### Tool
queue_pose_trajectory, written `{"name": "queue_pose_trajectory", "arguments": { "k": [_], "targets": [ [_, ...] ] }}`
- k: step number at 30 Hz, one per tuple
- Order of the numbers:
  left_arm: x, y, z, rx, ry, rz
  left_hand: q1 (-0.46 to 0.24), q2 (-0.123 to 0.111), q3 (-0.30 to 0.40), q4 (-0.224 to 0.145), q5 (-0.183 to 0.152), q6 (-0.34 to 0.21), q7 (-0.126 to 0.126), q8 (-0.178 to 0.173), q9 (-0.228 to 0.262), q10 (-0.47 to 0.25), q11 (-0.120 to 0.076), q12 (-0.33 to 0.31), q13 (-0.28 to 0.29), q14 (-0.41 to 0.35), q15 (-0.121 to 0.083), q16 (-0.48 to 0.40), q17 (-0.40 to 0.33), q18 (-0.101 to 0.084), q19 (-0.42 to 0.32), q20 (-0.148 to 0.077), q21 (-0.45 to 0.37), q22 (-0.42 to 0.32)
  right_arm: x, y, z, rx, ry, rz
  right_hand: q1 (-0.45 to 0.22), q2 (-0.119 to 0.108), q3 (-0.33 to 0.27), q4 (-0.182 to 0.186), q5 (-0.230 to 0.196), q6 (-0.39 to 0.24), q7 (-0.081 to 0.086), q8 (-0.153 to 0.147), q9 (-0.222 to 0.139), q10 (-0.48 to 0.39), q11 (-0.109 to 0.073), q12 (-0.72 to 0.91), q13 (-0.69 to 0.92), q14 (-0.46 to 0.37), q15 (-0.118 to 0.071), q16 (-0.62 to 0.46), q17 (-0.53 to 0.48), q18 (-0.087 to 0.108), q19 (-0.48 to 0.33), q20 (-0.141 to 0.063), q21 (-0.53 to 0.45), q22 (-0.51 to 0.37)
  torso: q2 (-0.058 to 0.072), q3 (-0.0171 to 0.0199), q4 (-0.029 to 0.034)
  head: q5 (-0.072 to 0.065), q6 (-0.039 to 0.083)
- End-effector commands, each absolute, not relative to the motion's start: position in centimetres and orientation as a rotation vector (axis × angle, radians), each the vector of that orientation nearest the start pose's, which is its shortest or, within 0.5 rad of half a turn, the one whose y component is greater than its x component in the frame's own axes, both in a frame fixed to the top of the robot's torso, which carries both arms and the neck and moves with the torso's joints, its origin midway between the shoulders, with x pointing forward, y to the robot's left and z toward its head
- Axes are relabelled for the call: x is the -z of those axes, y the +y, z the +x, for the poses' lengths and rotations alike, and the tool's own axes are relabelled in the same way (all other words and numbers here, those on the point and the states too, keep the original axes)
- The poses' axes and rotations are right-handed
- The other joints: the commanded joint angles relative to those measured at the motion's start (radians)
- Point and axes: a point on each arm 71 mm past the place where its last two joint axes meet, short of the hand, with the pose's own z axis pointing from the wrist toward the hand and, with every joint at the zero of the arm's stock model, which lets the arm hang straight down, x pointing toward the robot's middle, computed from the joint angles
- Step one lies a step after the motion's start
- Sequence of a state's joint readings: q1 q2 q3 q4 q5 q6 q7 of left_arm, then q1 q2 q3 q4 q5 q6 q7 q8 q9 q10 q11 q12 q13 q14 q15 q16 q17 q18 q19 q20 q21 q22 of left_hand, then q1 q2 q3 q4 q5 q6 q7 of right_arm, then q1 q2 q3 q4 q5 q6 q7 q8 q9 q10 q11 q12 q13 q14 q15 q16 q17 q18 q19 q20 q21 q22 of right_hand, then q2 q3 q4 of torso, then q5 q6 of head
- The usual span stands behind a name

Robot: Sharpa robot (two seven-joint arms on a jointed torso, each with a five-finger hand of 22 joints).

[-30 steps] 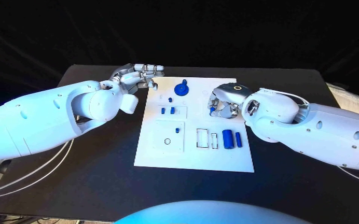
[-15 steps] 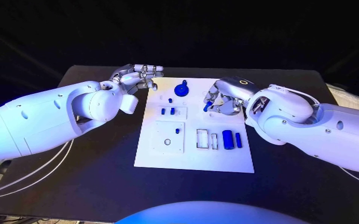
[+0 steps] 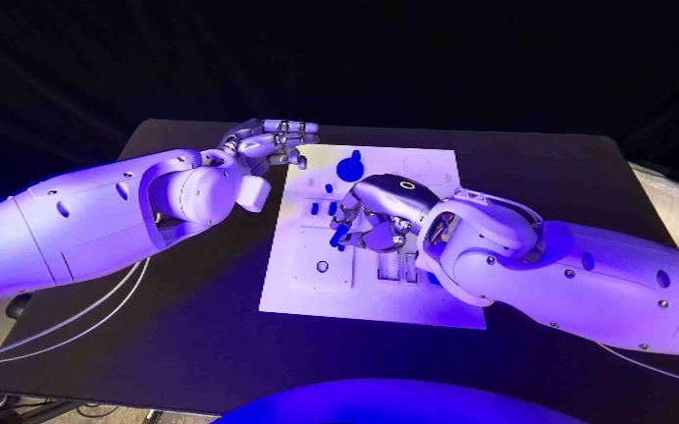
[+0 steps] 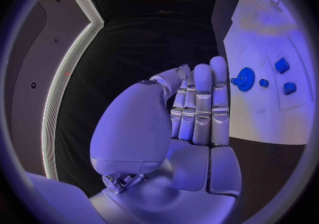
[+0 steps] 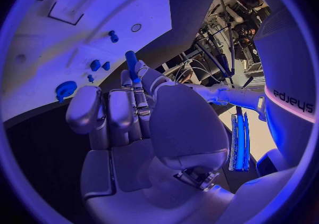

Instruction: Assemble the parts on the task board

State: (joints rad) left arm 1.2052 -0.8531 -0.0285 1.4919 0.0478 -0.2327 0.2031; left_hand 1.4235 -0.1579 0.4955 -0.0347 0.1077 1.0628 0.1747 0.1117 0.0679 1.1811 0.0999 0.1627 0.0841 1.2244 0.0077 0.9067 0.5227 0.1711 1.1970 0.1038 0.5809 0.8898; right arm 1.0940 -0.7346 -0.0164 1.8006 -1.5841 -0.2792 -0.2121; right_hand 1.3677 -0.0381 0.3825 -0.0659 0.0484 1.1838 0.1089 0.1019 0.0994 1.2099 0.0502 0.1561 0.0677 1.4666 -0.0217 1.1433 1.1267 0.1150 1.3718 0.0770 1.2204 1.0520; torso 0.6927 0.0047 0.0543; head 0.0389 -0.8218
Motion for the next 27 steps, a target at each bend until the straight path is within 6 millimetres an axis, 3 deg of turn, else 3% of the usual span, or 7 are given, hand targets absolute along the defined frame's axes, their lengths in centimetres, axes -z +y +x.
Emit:
{"name": "queue_pose_trajectory", "arguments": {
  "k": [1, 3, 9, 14, 27],
  "targets": [
    [18.6, 21.6, 49.5, 1.522, 1.585, -1.252, -0.004, 0.006, -0.002, -0.005, 0.006, -0.004, 0.003, -0.002, -0.001, -0.007, -0.001, 0.005, 0.0, -0.006, -0.001, -0.002, -0.001, 0.011, -0.005, -0.002, -0.004, -0.001, 19.7, -6.6, 38.9, -0.958, 1.683, -0.414, 0.017, 0.013, 0.005, -0.001, 0.004, 0.0, 0.009, 0.001, 0.001, 0.005, 0.003, -0.005, 0.001, 0.046, -0.008, 0.004, 0.0, -0.012, 0.002, -0.002, 0.005, -0.001, 0.001, -0.0006, 0.0009, 0.011, -0.005],
    [18.6, 21.6, 49.5, 1.523, 1.586, -1.252, -0.004, 0.006, -0.002, -0.005, 0.006, -0.004, 0.003, -0.002, -0.001, -0.007, -0.001, 0.005, 0.0, -0.006, -0.001, -0.002, -0.001, 0.011, -0.005, -0.002, -0.004, -0.001, 20.2, -6.1, 38.8, -0.966, 1.689, -0.425, 0.018, 0.013, 0.006, -0.001, 0.005, 0.0, 0.01, 0.001, 0.001, 0.005, 0.004, -0.005, 0.001, 0.045, -0.008, 0.004, 0.0, -0.012, 0.002, -0.002, 0.004, -0.001, 0.001, 0.0009, 0.0004, 0.014, -0.008],
    [18.6, 21.4, 49.5, 1.528, 1.588, -1.25, -0.004, 0.006, -0.002, -0.005, 0.006, -0.004, 0.003, -0.002, -0.001, -0.007, -0.001, 0.005, 0.0, -0.006, -0.001, -0.002, -0.001, 0.011, -0.005, -0.002, -0.004, -0.001, 21.5, -5.2, 38.6, -0.967, 1.71, -0.452, 0.018, 0.013, 0.007, -0.002, 0.005, -0.001, 0.01, 0.0, 0.001, 0.004, 0.004, -0.007, 0.001, 0.045, -0.007, 0.005, 0.0, -0.012, 0.001, -0.002, 0.005, -0.001, 0.001, 0.0, 0.0014, 0.014, -0.009],
    [18.6, 21.3, 49.4, 1.531, 1.591, -1.248, -0.004, 0.006, -0.002, -0.005, 0.006, -0.004, 0.003, -0.002, -0.001, -0.007, -0.001, 0.005, 0.0, -0.006, -0.001, -0.002, -0.001, 0.011, -0.005, -0.002, -0.004, -0.001, 22.3, -4.8, 38.6, -0.945, 1.727, -0.473, 0.018, 0.013, 0.008, -0.002, 0.005, -0.002, 0.01, 0.0, 0.001, 0.004, 0.004, -0.008, 0.001, 0.045, -0.007, 0.006, 0.0, -0.012, 0.001, -0.002, 0.004, -0.002, 0.001, 0.0014, 0.0002, 0.017, -0.01],
    [18.6, 21.2, 49.4, 1.532, 1.593, -1.249, -0.004, 0.006, -0.002, -0.005, 0.006, -0.004, 0.003, -0.002, -0.001, -0.007, -0.001, 0.005, 0.0, -0.006, -0.001, -0.002, -0.001, 0.011, -0.005, -0.002, -0.004, -0.001, 23.0, -4.7, 39.0, -0.846, 1.741, -0.516, 0.017, 0.013, 0.008, -0.002, 0.005, -0.002, 0.011, 0.0, 0.001, 0.004, 0.005, -0.009, 0.001, 0.045, -0.007, 0.007, 0.002, -0.012, 0.0, -0.002, 0.005, -0.001, 0.0, 0.0016, -0.0017, 0.017, -0.015]
  ]
}}
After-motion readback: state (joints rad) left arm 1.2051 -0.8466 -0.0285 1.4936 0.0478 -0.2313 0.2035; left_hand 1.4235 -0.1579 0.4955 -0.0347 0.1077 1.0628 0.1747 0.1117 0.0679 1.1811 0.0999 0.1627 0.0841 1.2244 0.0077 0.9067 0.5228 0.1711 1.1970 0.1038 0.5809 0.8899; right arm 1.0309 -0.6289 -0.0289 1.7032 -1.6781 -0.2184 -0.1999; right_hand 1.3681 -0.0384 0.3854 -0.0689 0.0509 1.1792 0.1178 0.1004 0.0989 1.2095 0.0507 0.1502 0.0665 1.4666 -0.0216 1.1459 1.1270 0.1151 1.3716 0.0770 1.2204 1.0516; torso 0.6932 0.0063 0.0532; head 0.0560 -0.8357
